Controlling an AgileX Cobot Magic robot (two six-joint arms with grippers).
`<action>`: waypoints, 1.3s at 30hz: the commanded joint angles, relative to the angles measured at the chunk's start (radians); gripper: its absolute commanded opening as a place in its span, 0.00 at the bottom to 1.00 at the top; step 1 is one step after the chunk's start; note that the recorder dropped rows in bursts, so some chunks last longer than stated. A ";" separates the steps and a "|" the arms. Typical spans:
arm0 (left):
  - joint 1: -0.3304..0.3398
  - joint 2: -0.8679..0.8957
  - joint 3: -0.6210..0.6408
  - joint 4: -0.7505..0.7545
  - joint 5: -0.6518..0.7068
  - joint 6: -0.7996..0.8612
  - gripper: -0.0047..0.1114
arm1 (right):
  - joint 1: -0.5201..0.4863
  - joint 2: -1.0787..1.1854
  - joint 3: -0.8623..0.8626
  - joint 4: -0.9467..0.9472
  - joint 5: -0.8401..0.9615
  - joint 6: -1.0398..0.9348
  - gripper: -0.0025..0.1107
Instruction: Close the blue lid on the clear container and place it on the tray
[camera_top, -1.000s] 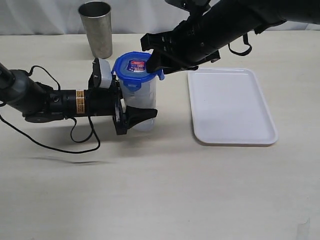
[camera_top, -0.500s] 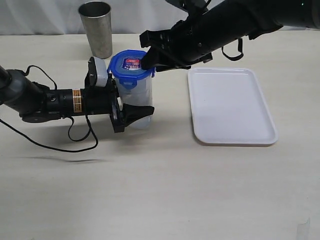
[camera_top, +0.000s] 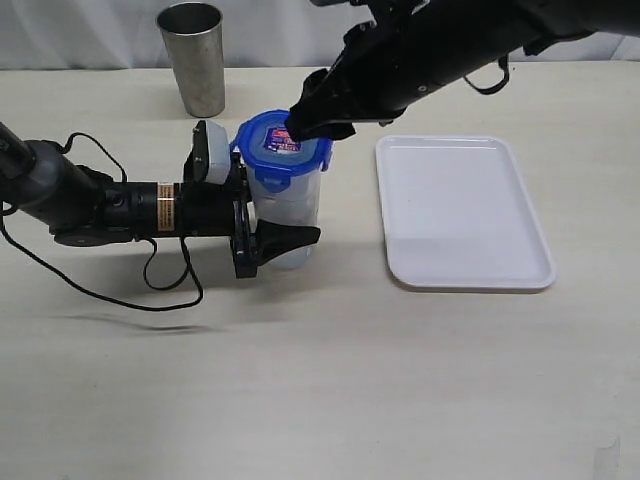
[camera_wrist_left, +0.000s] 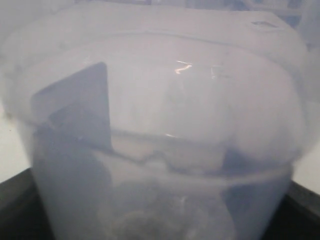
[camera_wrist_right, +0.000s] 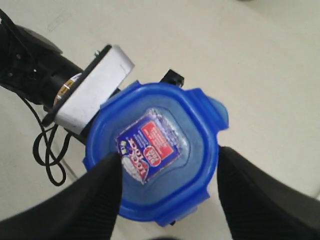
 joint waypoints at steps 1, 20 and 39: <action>-0.006 -0.002 0.000 0.013 0.002 0.007 0.04 | 0.003 -0.074 0.000 -0.033 -0.027 -0.099 0.54; -0.006 -0.002 0.000 0.082 0.002 0.290 0.04 | 0.036 -0.097 0.000 -0.223 0.118 -0.267 0.53; -0.006 -0.002 0.000 0.119 0.002 0.409 0.04 | 0.136 0.032 -0.110 -0.422 0.213 -0.011 0.46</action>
